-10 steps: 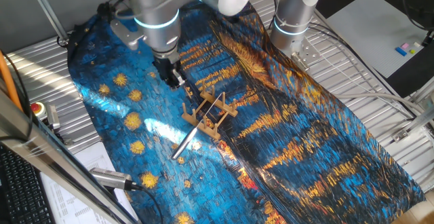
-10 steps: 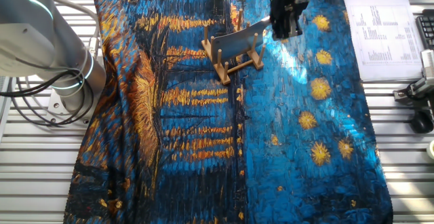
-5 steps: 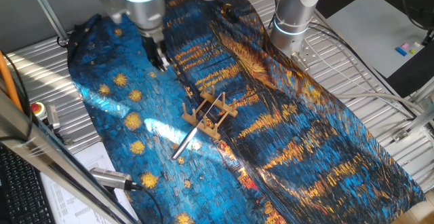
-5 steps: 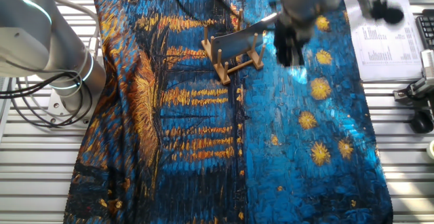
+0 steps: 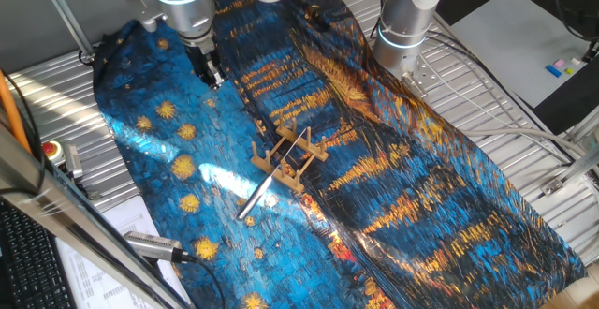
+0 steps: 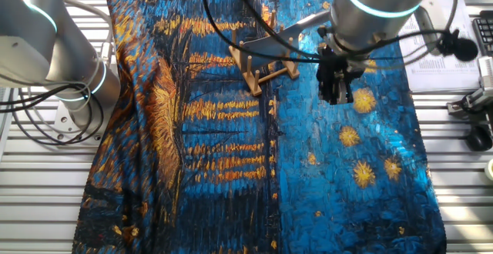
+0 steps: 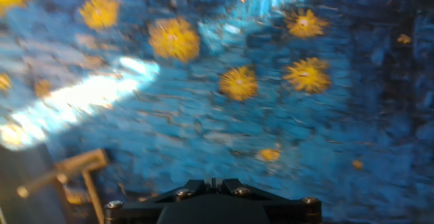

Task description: Put the knife on the knife rack

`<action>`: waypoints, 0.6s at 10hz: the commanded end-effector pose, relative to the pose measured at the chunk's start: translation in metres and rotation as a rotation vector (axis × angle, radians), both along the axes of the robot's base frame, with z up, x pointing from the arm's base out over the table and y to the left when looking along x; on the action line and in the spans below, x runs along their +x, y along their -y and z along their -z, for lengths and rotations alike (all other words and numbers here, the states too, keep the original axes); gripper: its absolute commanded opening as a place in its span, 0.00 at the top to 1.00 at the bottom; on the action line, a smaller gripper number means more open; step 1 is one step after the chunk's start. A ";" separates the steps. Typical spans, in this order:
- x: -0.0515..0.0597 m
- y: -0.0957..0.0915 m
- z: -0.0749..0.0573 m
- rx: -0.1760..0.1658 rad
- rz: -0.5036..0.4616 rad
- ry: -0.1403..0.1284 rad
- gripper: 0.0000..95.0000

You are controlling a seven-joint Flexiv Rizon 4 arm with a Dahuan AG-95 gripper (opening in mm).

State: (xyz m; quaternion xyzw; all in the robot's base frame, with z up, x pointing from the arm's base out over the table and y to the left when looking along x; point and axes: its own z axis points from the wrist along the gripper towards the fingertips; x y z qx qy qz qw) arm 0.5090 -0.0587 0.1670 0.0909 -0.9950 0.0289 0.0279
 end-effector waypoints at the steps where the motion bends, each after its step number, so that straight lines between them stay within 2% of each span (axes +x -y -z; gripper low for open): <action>1: -0.007 0.013 -0.006 0.018 0.013 -0.012 1.00; 3: -0.007 0.014 -0.007 0.036 0.045 -0.014 1.00; 4: -0.007 0.014 -0.007 0.075 0.082 -0.009 1.00; 6: -0.007 0.013 -0.006 0.090 0.099 0.004 1.00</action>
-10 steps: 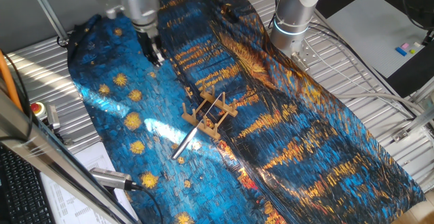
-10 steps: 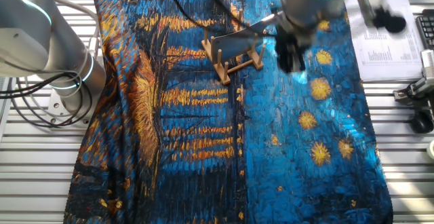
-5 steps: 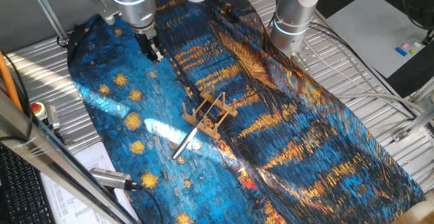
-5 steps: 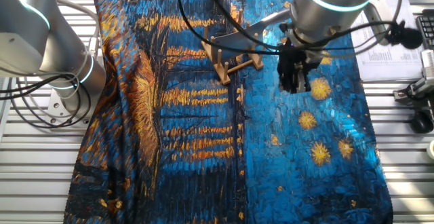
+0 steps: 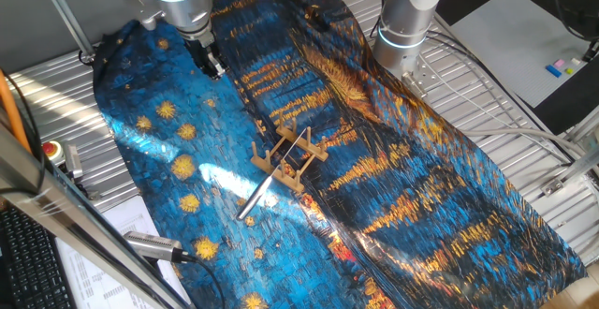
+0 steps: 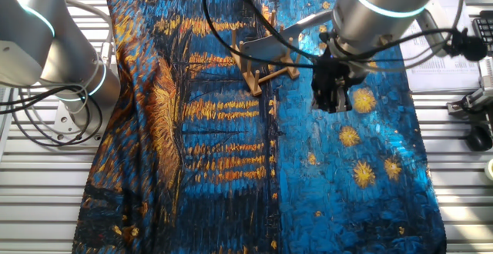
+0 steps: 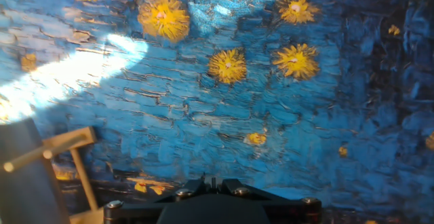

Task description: Put the knife on the knife rack

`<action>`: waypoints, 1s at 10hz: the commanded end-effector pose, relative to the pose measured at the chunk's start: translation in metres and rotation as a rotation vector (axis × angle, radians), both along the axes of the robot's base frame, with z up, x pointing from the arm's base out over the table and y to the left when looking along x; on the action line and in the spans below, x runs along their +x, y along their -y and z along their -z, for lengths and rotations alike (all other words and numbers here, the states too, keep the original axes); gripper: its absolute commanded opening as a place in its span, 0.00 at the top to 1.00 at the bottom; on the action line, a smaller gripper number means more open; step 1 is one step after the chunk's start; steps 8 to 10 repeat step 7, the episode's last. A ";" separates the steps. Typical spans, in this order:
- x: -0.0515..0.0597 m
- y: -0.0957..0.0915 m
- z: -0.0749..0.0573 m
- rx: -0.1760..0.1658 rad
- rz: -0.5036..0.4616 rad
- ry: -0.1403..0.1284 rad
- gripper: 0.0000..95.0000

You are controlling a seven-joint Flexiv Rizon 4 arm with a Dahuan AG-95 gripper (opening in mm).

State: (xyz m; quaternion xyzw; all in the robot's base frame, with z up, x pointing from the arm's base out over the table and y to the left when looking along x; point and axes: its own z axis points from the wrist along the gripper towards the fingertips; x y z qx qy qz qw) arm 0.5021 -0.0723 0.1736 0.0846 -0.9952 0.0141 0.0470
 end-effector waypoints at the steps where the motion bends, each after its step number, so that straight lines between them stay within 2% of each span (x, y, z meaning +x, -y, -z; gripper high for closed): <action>1: 0.001 -0.001 0.001 0.063 0.087 0.044 1.00; 10: 0.002 -0.003 0.002 0.063 0.084 0.040 1.00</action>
